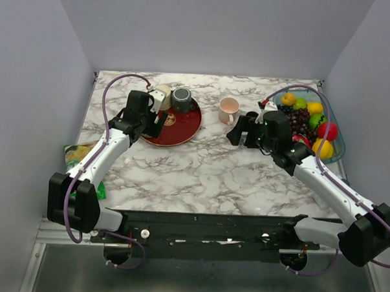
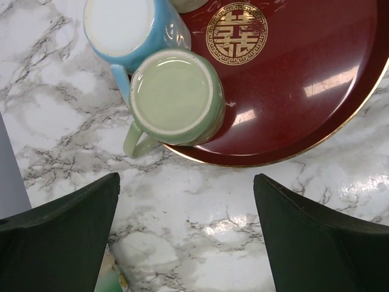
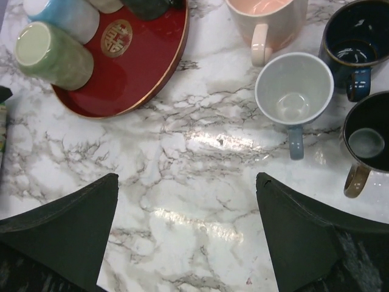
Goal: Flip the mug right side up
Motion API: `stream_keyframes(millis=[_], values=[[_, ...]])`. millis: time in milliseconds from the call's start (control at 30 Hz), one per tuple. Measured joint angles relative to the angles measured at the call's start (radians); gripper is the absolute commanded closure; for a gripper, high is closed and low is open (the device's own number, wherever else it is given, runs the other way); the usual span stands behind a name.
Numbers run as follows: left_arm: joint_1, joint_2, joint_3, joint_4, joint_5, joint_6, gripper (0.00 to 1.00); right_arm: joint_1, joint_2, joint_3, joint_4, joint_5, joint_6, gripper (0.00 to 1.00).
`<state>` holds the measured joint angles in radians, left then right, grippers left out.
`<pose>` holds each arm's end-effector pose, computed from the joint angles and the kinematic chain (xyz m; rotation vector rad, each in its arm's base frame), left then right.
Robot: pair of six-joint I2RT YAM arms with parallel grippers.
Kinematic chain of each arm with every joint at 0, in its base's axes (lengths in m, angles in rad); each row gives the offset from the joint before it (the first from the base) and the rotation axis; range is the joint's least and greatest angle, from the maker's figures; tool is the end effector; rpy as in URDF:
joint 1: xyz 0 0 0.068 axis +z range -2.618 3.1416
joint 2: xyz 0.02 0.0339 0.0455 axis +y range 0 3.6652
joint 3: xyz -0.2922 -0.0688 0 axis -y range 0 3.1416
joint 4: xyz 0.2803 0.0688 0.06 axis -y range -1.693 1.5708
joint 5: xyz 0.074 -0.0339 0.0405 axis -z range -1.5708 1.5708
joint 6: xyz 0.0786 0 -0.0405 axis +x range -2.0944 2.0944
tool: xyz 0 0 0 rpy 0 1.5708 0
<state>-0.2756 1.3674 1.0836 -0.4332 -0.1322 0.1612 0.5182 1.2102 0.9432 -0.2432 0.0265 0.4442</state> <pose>0.3506 -0.0884 0.2790 0.4271 2.2416 0.0914 0.2931 0.1647 0.2963 -0.0622 2.1285 0.5528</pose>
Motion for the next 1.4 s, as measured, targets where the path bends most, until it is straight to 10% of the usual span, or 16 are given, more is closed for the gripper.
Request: stream_keyframes(millis=[967,1400], values=[[0.143,0.325,0.142,0.010,0.169,0.110,0.01,0.000,-0.073,-0.050,-0.026,-0.085,0.069,0.01],[0.157,0.349,0.185,-0.082,0.255,0.073,0.25,0.000,-0.061,-0.045,-0.024,-0.101,0.080,0.02]])
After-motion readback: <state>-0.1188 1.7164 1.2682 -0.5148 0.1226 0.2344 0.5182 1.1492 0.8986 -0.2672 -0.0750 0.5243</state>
